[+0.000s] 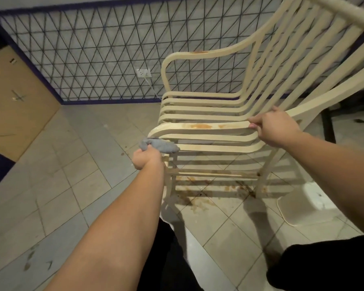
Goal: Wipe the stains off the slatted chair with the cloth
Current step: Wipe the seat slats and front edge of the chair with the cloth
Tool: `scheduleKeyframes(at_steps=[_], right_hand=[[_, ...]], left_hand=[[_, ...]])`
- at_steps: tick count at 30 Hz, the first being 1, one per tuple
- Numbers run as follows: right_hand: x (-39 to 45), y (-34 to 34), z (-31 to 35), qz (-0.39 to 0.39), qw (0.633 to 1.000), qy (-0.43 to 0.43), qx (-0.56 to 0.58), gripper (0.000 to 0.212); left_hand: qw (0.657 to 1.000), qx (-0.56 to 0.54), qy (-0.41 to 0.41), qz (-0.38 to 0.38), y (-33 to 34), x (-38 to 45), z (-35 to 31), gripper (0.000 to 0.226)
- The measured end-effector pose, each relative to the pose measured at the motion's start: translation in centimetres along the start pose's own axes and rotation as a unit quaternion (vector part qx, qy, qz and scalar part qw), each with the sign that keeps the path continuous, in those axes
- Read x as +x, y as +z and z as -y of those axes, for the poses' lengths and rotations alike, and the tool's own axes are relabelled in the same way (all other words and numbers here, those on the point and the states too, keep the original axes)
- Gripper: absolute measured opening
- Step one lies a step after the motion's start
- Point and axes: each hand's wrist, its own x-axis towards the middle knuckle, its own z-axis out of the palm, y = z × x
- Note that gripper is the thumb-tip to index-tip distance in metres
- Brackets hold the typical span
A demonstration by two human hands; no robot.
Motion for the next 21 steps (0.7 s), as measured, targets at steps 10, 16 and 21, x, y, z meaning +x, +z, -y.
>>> scheduleKeyframes(at_steps=[10, 16, 21], right_hand=[[-2.8, -6.0, 3.7, -0.067, 0.961, -0.022, 0.268, 0.05], [-4.1, -6.7, 5.6, -0.048, 0.821, -0.011, 0.569, 0.031], [-4.1, -6.7, 4.0, -0.041, 0.729, 0.052, 0.681, 0.014]], left_hand=[[0.907, 0.022, 0.401, 0.126, 1.6, -8.0, -0.7, 0.012], [0.848, 0.032, 0.406, 0.338, 5.6, -13.1, -3.7, 0.028], [0.869, 0.049, 0.257, 0.421, 7.0, -13.5, -4.3, 0.037]])
